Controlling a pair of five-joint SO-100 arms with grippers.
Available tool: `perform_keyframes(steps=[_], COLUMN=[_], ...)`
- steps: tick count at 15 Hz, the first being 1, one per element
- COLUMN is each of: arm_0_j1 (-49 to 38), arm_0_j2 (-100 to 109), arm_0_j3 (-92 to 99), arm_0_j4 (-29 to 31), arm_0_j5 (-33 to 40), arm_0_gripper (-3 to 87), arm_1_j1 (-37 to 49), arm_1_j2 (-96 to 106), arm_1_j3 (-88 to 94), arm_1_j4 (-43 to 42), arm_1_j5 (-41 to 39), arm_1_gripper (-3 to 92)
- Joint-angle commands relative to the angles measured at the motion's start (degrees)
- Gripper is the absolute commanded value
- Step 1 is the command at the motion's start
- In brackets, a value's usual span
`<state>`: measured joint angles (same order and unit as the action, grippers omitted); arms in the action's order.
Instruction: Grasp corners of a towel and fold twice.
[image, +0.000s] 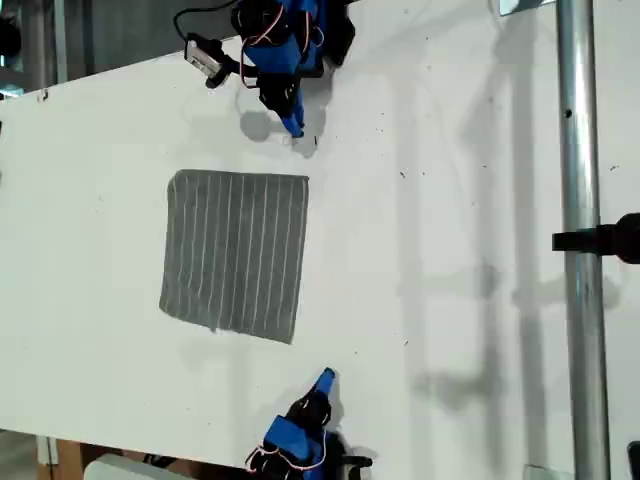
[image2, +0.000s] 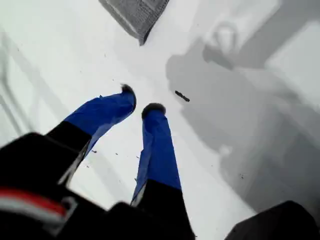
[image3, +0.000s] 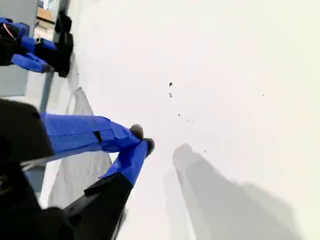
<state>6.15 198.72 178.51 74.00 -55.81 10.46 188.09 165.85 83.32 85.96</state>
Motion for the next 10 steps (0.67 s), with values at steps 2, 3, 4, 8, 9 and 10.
perform_keyframes(steps=[2, 3, 4, 8, 9, 10], arm_0_j1=[-21.3, -21.3, -21.2, -21.1, -21.0, -21.0], arm_0_j2=[0.4, 0.4, 0.4, 0.4, 0.4, 0.4], arm_0_j3=[0.3, 0.3, 0.3, 0.3, 0.3, 0.3], arm_0_j4=[0.1, 0.1, 0.1, 0.1, 0.1, 0.1], arm_0_j5=[-28.3, -28.2, -28.1, -28.4, -28.4, -28.4], arm_0_gripper=[-2.8, -2.8, -2.8, -2.8, -2.8, -2.8], arm_1_j1=[-0.8, -0.9, -1.1, -1.7, -1.9, -1.9], arm_1_j2=[0.2, 0.2, 0.2, 0.2, 0.2, 0.2], arm_1_j3=[-0.4, -0.4, -0.4, -0.4, -0.4, -0.4], arm_1_j4=[0.5, 0.5, 0.5, 0.5, 0.5, 0.5], arm_1_j5=[-1.0, -1.0, -0.9, -0.6, -0.5, -0.4], arm_1_gripper=[-0.3, -0.3, -0.3, -0.3, -0.3, -0.3])
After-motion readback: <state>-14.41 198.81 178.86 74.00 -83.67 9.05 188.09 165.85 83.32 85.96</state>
